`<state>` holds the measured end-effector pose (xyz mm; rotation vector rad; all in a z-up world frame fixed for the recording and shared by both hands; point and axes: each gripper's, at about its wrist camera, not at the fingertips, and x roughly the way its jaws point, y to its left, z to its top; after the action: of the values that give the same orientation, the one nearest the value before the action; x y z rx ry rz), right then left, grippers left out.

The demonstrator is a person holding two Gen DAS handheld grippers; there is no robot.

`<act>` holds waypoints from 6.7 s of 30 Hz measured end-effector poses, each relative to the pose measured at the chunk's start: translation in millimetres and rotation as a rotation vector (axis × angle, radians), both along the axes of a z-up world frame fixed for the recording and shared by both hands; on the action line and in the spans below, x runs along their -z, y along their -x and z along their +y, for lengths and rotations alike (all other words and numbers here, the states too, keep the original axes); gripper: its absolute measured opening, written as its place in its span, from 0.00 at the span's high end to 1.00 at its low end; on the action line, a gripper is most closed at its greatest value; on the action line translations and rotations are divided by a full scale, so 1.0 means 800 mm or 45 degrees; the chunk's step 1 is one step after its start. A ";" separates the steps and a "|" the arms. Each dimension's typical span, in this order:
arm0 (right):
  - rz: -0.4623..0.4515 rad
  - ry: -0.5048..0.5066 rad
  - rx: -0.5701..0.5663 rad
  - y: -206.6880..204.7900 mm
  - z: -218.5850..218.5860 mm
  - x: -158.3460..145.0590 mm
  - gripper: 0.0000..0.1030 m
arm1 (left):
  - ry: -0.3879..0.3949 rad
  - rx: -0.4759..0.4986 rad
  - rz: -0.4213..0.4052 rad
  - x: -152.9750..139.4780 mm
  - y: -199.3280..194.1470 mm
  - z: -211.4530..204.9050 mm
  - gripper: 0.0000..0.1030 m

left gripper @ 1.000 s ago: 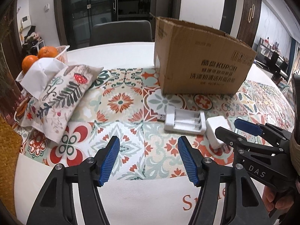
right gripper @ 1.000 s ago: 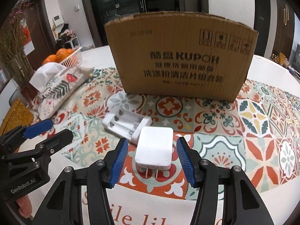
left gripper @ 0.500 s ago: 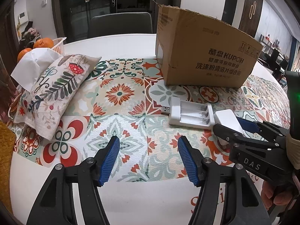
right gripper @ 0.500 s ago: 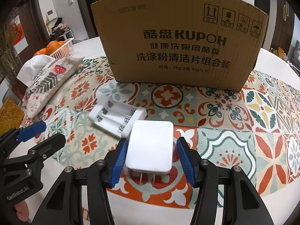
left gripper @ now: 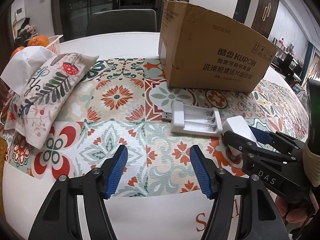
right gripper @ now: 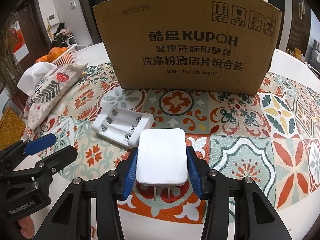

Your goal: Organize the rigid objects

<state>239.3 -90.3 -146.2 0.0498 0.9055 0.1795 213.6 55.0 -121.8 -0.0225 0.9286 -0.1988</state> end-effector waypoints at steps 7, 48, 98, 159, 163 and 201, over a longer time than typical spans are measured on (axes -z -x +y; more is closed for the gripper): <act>-0.013 -0.032 0.034 0.007 -0.016 -0.005 0.55 | 0.020 0.069 -0.006 -0.002 -0.005 -0.016 0.38; -0.003 -0.062 0.191 0.002 -0.071 -0.001 0.55 | -0.065 0.362 -0.070 0.020 -0.063 -0.083 0.12; -0.398 -0.050 0.127 0.052 -0.091 -0.170 0.55 | 0.031 0.084 -0.355 -0.162 -0.006 -0.085 0.27; -0.137 -0.018 0.084 -0.140 -0.125 -0.202 0.52 | -0.104 0.027 -0.137 -0.190 -0.182 -0.122 0.25; -0.195 0.008 0.101 -0.113 -0.125 -0.216 0.52 | -0.092 0.006 -0.194 -0.205 -0.150 -0.114 0.25; -0.528 0.065 0.260 0.187 -0.109 -0.233 0.21 | -0.098 -0.111 -0.621 -0.222 0.161 -0.067 0.00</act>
<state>89.4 -177.3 40.0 0.0551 0.4863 -0.0254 84.9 1.1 55.7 0.0553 0.4469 -0.0806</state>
